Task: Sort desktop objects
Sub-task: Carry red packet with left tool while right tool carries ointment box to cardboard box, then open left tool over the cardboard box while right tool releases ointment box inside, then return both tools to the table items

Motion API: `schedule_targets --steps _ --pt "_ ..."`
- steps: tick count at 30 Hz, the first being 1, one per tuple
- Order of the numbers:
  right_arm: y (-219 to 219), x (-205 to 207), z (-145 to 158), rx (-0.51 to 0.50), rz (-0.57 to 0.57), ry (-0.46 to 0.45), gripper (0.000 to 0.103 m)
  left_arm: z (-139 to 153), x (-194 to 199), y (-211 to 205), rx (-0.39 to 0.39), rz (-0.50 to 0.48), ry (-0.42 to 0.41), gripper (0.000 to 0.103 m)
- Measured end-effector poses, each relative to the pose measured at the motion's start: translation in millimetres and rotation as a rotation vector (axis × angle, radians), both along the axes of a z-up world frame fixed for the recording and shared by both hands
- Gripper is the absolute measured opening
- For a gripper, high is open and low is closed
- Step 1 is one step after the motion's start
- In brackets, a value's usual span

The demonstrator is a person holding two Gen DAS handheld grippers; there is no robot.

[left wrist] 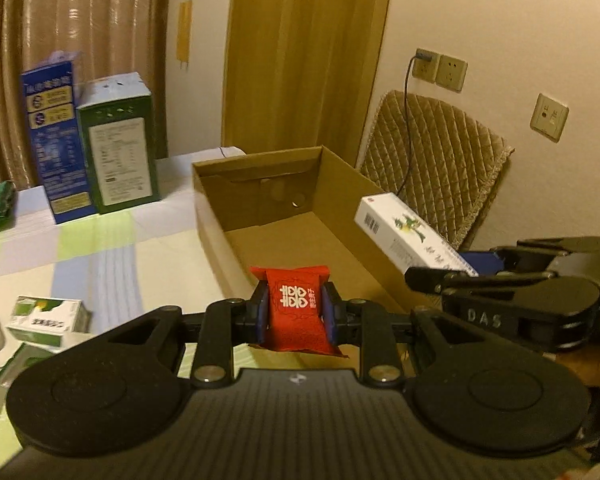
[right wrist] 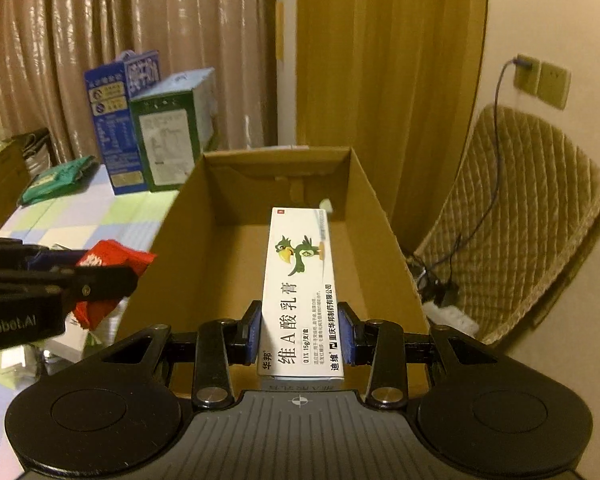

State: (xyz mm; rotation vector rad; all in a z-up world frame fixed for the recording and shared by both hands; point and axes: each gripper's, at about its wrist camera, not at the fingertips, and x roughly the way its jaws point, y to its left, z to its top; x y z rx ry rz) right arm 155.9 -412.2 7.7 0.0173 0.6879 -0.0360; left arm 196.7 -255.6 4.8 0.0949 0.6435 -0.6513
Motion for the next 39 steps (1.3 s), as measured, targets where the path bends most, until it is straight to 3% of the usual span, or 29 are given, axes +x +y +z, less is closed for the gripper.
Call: schedule_targets --steps 12,14,27,31,33,39 --pt "-6 20 -18 0.009 -0.011 0.046 0.035 -15 23 -21 -0.016 -0.018 0.054 0.022" --pt "-5 22 -19 0.010 -0.013 0.048 0.035 -16 25 -22 -0.028 -0.017 0.056 0.032" --pt "3 30 -16 0.014 0.009 0.029 0.035 -4 12 8 -0.037 0.031 -0.006 0.037" --pt "7 30 -14 0.010 0.019 0.023 0.051 -2 8 19 -0.030 0.047 -0.020 0.044" --pt "9 28 -12 0.006 0.022 0.021 0.052 -1 6 23 -0.026 0.054 -0.025 0.051" --pt "17 20 -6 -0.006 0.031 0.016 0.055 -1 0 38 -0.024 0.083 -0.024 0.058"
